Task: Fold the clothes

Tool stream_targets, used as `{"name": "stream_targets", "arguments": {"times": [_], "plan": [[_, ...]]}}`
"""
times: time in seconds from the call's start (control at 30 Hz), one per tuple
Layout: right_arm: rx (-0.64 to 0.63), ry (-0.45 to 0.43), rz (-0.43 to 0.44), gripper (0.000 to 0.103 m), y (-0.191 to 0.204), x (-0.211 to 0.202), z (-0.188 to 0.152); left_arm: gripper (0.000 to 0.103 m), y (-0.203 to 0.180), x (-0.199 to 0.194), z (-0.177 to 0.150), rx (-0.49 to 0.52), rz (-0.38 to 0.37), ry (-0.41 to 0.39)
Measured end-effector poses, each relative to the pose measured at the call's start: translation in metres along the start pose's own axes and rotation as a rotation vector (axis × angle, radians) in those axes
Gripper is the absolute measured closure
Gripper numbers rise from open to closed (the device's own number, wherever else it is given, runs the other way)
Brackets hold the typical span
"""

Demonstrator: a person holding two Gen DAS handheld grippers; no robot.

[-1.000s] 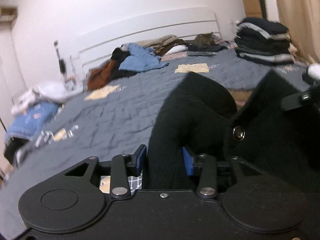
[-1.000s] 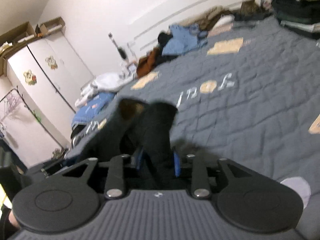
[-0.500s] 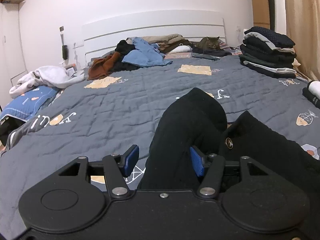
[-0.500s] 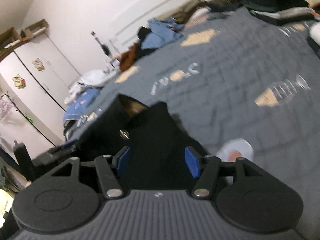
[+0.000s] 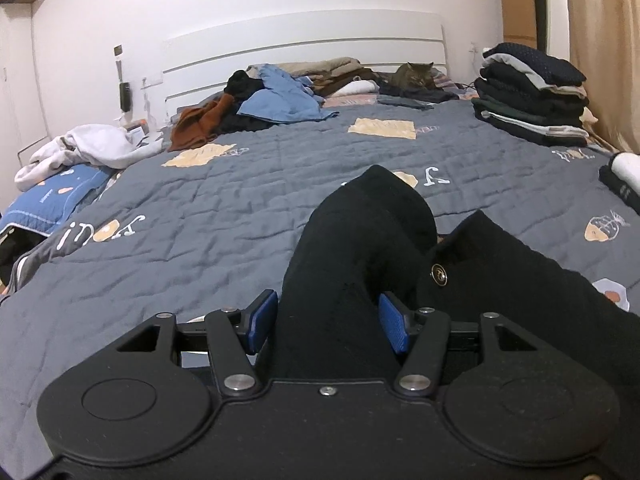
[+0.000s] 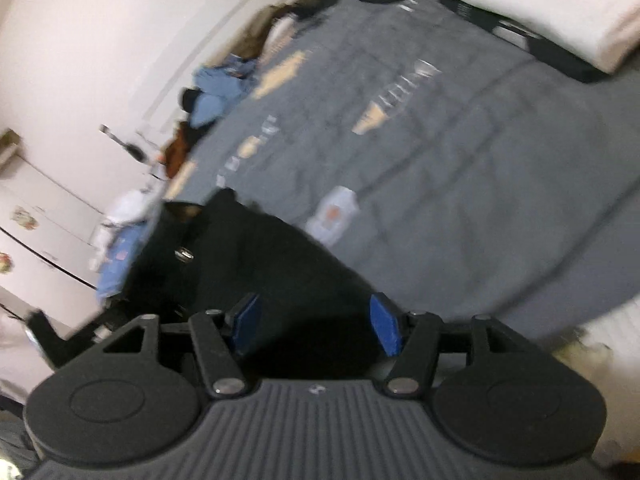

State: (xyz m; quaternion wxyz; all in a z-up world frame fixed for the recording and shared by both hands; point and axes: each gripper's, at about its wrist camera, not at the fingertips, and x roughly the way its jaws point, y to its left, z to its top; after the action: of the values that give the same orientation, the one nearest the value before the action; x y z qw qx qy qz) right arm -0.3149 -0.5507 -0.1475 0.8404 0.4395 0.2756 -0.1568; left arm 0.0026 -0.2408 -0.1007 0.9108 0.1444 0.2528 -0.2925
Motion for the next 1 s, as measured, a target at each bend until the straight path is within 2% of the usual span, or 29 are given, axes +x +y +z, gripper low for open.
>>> {"name": "stream_targets", "arguments": {"times": [0.17, 0.27, 0.47, 0.73, 0.87, 1.0], "plan": [[-0.121, -0.004, -0.079, 0.043, 0.007, 0.007, -0.008, 0.042, 0.004, 0.002, 0.000, -0.030, -0.011, 0.015], [-0.209, 0.020, -0.086, 0.043, 0.011, 0.010, -0.017, 0.042, 0.004, 0.002, -0.001, -0.027, -0.011, 0.017], [-0.397, 0.014, -0.136, 0.043, 0.030, 0.022, -0.029, 0.041, 0.006, 0.003, 0.000, -0.039, -0.015, 0.023], [-0.425, 0.015, -0.145, 0.043, 0.039, 0.038, -0.030, 0.039, 0.006, 0.005, 0.000, -0.042, -0.016, 0.026], [-0.344, 0.023, -0.074, 0.043, 0.037, 0.040, -0.027, 0.039, 0.005, 0.005, 0.001, -0.045, -0.020, 0.029], [-0.284, 0.022, -0.047, 0.043, 0.033, 0.041, -0.024, 0.039, 0.004, -0.002, 0.005, -0.051, -0.050, 0.020]]}}
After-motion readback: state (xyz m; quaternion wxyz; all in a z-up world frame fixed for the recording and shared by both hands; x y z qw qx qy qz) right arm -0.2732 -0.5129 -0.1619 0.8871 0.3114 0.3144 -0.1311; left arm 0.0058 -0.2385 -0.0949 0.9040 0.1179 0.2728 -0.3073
